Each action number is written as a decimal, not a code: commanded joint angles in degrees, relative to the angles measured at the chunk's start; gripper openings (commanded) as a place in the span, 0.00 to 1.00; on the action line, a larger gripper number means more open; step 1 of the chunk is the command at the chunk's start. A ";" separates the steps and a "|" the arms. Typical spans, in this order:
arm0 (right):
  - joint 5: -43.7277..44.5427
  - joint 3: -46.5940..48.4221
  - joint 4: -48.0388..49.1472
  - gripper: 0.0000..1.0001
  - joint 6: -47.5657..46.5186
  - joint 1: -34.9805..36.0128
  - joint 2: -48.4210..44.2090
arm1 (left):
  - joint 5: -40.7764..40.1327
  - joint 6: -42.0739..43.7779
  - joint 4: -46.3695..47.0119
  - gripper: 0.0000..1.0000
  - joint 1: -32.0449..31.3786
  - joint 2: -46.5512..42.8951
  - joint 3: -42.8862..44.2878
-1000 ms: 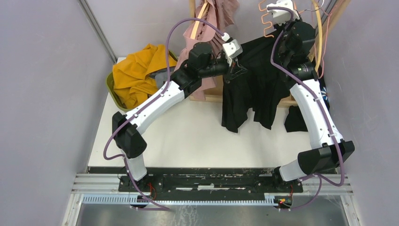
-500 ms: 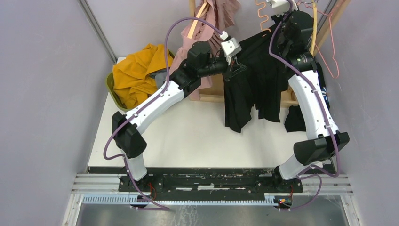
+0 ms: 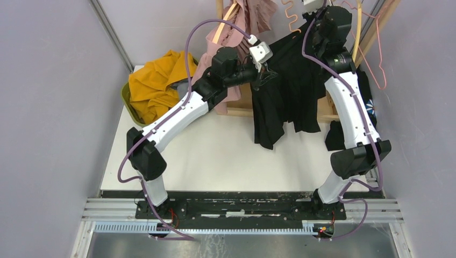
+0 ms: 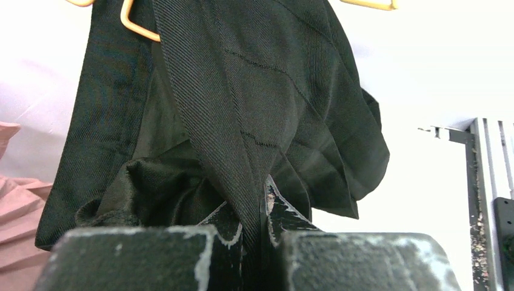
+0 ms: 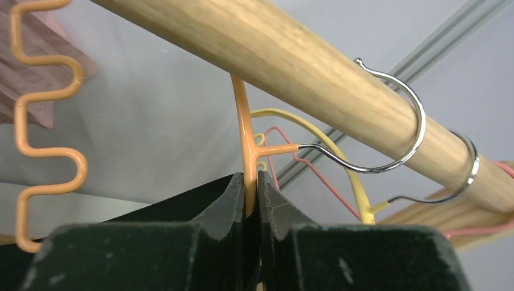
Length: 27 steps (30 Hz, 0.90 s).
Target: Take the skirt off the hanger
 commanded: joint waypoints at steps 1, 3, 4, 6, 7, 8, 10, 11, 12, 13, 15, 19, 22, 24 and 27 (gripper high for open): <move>11.45 6.89 16.67 0.01 -7.10 -8.11 1.74 | 4.53 2.70 -14.14 0.03 2.17 -6.59 -2.20; 11.57 6.35 17.67 0.01 -7.86 -8.11 2.96 | 4.53 2.69 -14.22 0.03 2.29 -6.67 -2.42; 11.70 5.77 17.81 0.01 -7.60 -8.10 3.34 | 4.50 2.62 -14.23 0.03 2.35 -6.67 -2.52; 12.01 3.79 17.44 0.01 -5.50 -8.10 3.50 | 4.53 2.57 -14.31 0.03 2.36 -6.68 -2.71; 12.19 2.78 16.96 0.01 -4.35 -8.08 3.27 | 4.48 2.61 -14.36 0.03 2.43 -6.72 -2.88; 12.29 1.67 16.76 0.01 -3.30 -8.02 2.95 | 4.44 2.64 -14.40 0.03 2.45 -6.81 -2.90; 12.72 -0.72 16.73 0.06 -2.17 -8.01 1.87 | 4.44 2.71 -14.57 0.03 2.45 -6.85 -2.87; 12.99 -1.76 16.70 0.12 -1.58 -8.08 1.22 | 4.56 2.71 -14.58 0.03 2.45 -6.83 -2.79; 13.05 -2.94 16.78 0.19 -1.19 -8.04 0.44 | 4.67 2.71 -14.58 0.03 2.45 -6.80 -2.71; 12.96 -3.89 16.72 0.25 -1.00 -8.02 -0.31 | 4.78 2.69 -14.62 0.03 2.46 -6.73 -2.61; 12.61 -5.72 16.49 0.34 -0.77 -8.04 -1.86 | 5.15 2.71 -14.58 0.03 2.44 -6.77 -2.40; 12.00 -8.12 15.56 0.58 0.70 -8.01 -5.22 | 5.64 2.34 -14.18 0.03 2.45 -6.84 -2.79; 9.96 -8.73 12.95 0.69 3.70 -8.06 -8.29 | 5.54 2.48 -14.33 0.03 2.47 -7.22 -3.27; 7.84 -8.87 10.37 0.74 6.15 -8.02 -10.75 | 5.27 2.85 -14.68 0.03 2.46 -7.55 -3.64; 2.21 -8.85 6.48 0.76 9.42 -8.06 -13.88 | 4.84 3.38 -15.22 0.03 2.45 -8.31 -4.19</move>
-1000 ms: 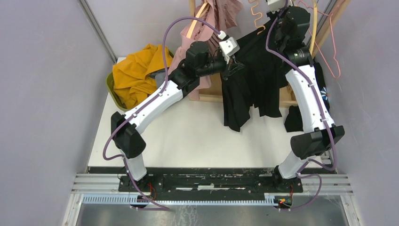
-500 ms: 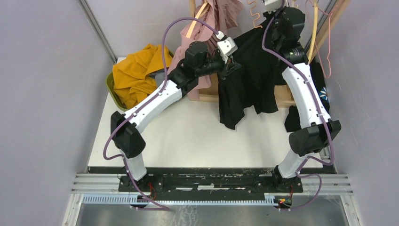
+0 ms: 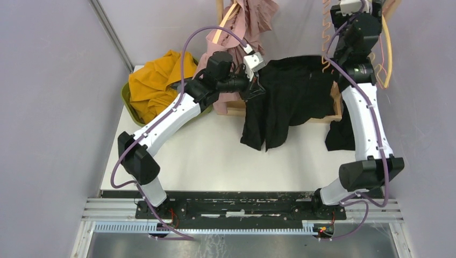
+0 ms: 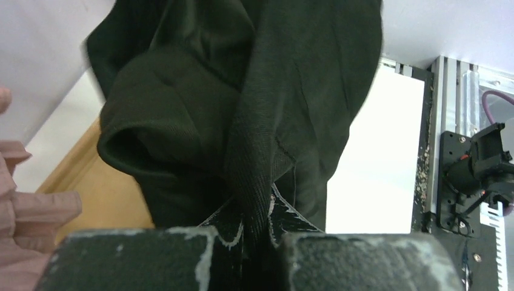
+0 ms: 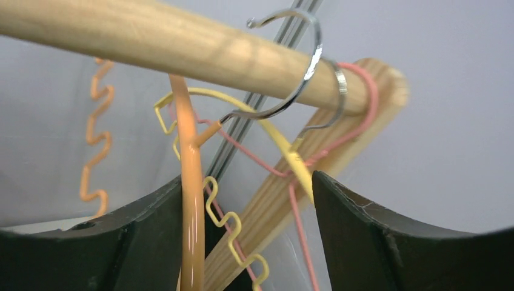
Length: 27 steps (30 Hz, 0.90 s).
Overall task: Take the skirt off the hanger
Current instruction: Remove the skirt from the hanger, then place the skirt in the bin.
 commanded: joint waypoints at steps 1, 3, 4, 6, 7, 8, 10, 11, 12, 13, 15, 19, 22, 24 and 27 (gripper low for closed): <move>-5.82 0.62 -2.03 0.79 6.00 -0.28 -8.41 | 0.82 2.95 -1.50 0.03 0.39 -4.44 -0.54; -10.07 -0.14 -3.98 0.80 7.34 -0.28 -10.46 | 0.59 2.96 -1.66 0.03 0.43 -4.72 -0.44; -11.46 -0.71 -4.48 0.83 8.17 -0.29 -11.52 | 0.26 2.83 -1.81 0.03 0.42 -4.89 -0.08; -14.49 -2.22 -5.62 0.85 9.14 -0.29 -13.20 | -1.10 2.19 -1.93 0.03 0.34 -5.27 1.46; -15.64 -3.05 -5.98 0.86 9.23 -0.28 -13.89 | -1.68 1.99 -2.16 0.03 0.31 -5.55 2.35; -16.78 -4.01 -6.03 0.88 9.54 -0.30 -14.63 | -2.17 2.05 -2.52 0.03 0.27 -5.75 3.29; -18.46 -5.49 -6.41 0.89 10.25 -0.31 -15.62 | -3.01 2.36 -4.28 0.03 0.32 -5.94 6.09; -19.31 -6.17 -6.48 0.89 10.87 -0.29 -16.22 | -3.27 2.62 -5.51 0.03 0.33 -5.88 7.85; -19.87 -6.82 -6.34 0.89 11.45 -0.29 -16.75 | -3.38 3.07 -7.01 0.03 0.25 -5.79 9.69; -20.08 -7.47 -6.17 0.89 11.89 -0.28 -17.10 | -3.58 3.32 -8.05 0.03 0.30 -5.64 11.21; -19.99 -8.54 -5.78 0.89 11.84 -0.23 -17.70 | -4.38 3.36 -8.87 0.03 0.26 -6.12 13.01; -18.79 -9.37 -4.88 0.89 11.30 -0.25 -17.79 | -4.94 2.96 -11.08 0.03 0.31 -6.51 18.67; -18.20 -9.75 -3.90 0.88 11.28 -0.19 -17.07 | -4.09 3.06 -11.24 0.03 0.31 -8.45 21.92; -18.00 -10.14 -3.43 0.88 11.65 -0.19 -16.76 | -7.25 3.82 -10.37 0.03 0.37 -11.55 21.99; -17.75 -10.43 -3.22 0.87 11.82 -0.26 -16.85 | -17.36 7.43 -10.45 0.03 0.32 -16.14 22.08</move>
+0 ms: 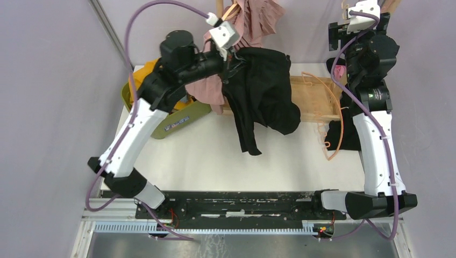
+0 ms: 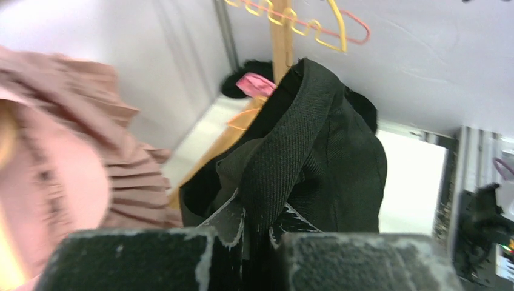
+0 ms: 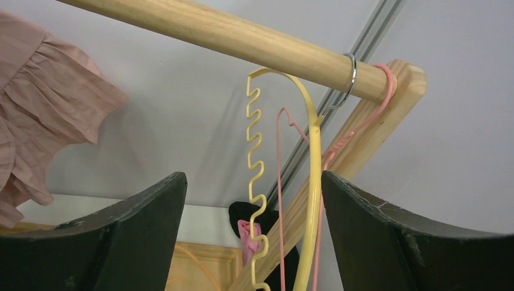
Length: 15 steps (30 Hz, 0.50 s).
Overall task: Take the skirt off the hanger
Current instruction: Place the skirt in the bin.
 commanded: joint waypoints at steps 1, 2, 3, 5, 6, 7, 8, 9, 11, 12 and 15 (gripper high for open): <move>0.56 -0.09 3.72 0.86 1.17 -0.04 -0.29 | -14.98 7.99 2.85 0.03 0.21 -9.36 4.08; 0.73 0.04 3.83 0.86 1.13 -0.04 -0.34 | -19.80 9.85 2.56 0.03 0.26 -10.04 4.67; 0.83 0.20 3.83 0.86 1.04 -0.04 -0.35 | -23.83 12.40 2.19 0.03 0.64 -10.26 5.42; 1.23 0.27 3.95 0.86 0.97 0.02 -0.35 | -27.52 13.71 0.31 0.03 4.16 -9.10 8.96; 1.43 0.25 4.00 0.85 0.88 0.02 -0.36 | -26.97 13.24 -0.41 0.03 6.91 -8.51 10.74; 1.63 0.21 3.95 0.85 0.95 0.04 -0.42 | -27.02 12.89 0.51 0.03 9.18 -8.96 10.57; 1.66 0.07 4.02 0.85 1.05 0.03 -0.55 | -26.48 12.03 2.31 0.03 11.67 -9.50 9.67; 1.66 -0.10 4.21 0.84 1.22 0.04 -0.64 | -26.29 11.40 3.29 0.03 14.12 -9.72 9.50; 1.58 -0.36 4.46 0.84 1.45 0.04 -0.66 | -28.30 12.17 4.07 0.03 16.91 -9.38 9.55; 1.65 -0.48 4.54 0.84 1.61 0.05 -0.69 | -29.62 12.74 4.22 0.03 17.53 -9.08 9.25; 1.35 -1.22 4.73 0.84 2.46 0.22 -0.88 | -32.42 12.57 5.97 0.03 22.73 -8.53 5.71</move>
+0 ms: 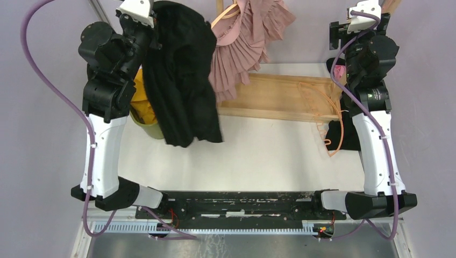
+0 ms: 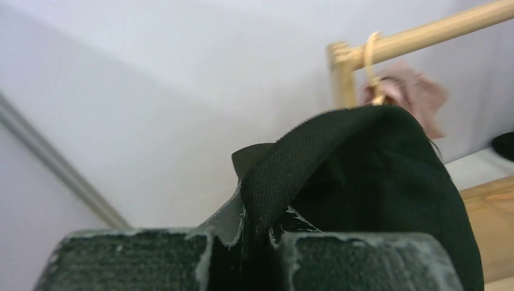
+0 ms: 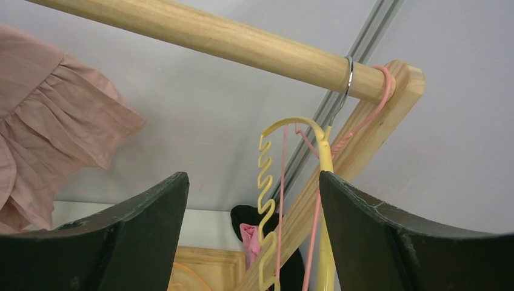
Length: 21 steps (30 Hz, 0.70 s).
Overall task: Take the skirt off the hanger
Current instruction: Place the skirt in the bin.
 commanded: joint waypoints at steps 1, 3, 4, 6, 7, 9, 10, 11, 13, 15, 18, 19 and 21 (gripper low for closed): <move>0.62 -0.98 3.21 0.84 1.79 0.25 -1.07 | -5.57 1.97 6.67 0.03 6.82 1.21 -4.68; 0.89 -1.53 3.27 0.84 1.76 0.36 -1.22 | -4.91 0.28 8.60 0.03 10.40 2.17 -6.14; 1.19 -1.76 3.47 0.84 1.74 0.34 -1.26 | -4.67 -0.32 8.95 0.03 11.74 3.39 -5.37; 1.48 -1.97 3.72 0.84 1.49 0.41 -1.11 | -3.01 -2.23 9.85 0.03 14.28 6.59 -1.63; 1.59 -2.01 3.91 0.84 1.42 0.51 -1.02 | -1.74 -3.14 10.37 0.03 15.55 8.45 0.70; 1.68 -2.06 4.25 0.84 1.33 0.60 -0.83 | 0.10 -4.93 11.68 0.03 18.32 12.30 6.17; 1.69 -2.14 4.42 0.84 1.32 0.64 -0.73 | 1.75 -6.43 12.39 0.03 20.16 14.25 8.69; 1.70 -2.18 4.43 0.84 1.25 0.68 -0.65 | 3.59 -9.34 13.62 0.03 22.10 16.67 10.92; 1.88 -2.19 4.55 0.84 0.99 0.73 -0.49 | 6.92 -13.41 16.15 0.03 25.33 20.00 14.86; 2.24 -2.19 4.48 0.84 0.48 0.68 -0.30 | 8.22 -15.00 18.16 0.03 27.05 22.80 18.35; 2.44 -2.23 4.28 0.84 0.37 0.70 0.03 | 9.62 -16.96 21.31 0.03 29.06 25.35 20.59; 2.40 -2.27 4.22 0.84 0.40 0.65 0.24 | 10.17 -17.68 22.18 0.03 29.55 25.87 20.65; 2.40 -2.30 4.03 0.84 0.50 0.72 0.67 | 11.33 -18.45 23.48 0.03 29.84 27.07 20.49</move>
